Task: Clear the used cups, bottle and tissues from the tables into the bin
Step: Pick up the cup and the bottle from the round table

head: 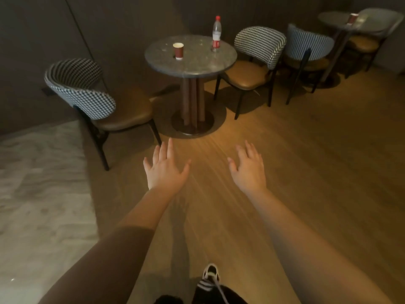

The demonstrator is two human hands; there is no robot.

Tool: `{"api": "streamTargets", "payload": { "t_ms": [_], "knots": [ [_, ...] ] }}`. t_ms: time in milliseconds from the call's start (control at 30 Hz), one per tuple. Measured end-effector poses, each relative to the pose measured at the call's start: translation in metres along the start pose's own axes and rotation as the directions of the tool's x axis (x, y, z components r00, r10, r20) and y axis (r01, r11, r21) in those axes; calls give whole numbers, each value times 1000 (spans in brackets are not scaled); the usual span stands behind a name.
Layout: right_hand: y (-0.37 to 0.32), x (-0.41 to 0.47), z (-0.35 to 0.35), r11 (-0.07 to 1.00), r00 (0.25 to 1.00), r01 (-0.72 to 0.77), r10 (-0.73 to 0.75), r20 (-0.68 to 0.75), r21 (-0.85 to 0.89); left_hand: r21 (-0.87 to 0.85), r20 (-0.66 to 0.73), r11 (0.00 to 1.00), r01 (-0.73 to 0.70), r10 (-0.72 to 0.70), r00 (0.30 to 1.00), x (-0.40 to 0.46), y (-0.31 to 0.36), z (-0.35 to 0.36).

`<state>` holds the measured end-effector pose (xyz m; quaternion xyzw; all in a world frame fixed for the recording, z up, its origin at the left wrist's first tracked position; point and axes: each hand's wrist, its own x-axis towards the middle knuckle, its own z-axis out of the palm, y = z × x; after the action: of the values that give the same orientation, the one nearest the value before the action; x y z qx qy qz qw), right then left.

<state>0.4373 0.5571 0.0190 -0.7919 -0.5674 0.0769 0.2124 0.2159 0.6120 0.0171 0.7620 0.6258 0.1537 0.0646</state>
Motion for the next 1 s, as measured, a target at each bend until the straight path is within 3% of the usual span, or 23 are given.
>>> {"api": "streamTargets", "payload": {
  "t_ms": [300,600,800,1000],
  "knots": [
    [1,216,27,999,1000,31,-31,1,10,-31,-33,999,41,-42,999,207,33,33],
    [-18,462,96,990,992,125,-126,14,65,-23,-36,995,100,-101,994,447,15,100],
    [-40,660,112,996,995,84,-86,58,43,-34,18,990,138,-137,990,641,5,120],
    [-35,790,125,996,993,67,-73,98,61,-21,11,985,170,-169,985,785,13,136]
  ]
}}
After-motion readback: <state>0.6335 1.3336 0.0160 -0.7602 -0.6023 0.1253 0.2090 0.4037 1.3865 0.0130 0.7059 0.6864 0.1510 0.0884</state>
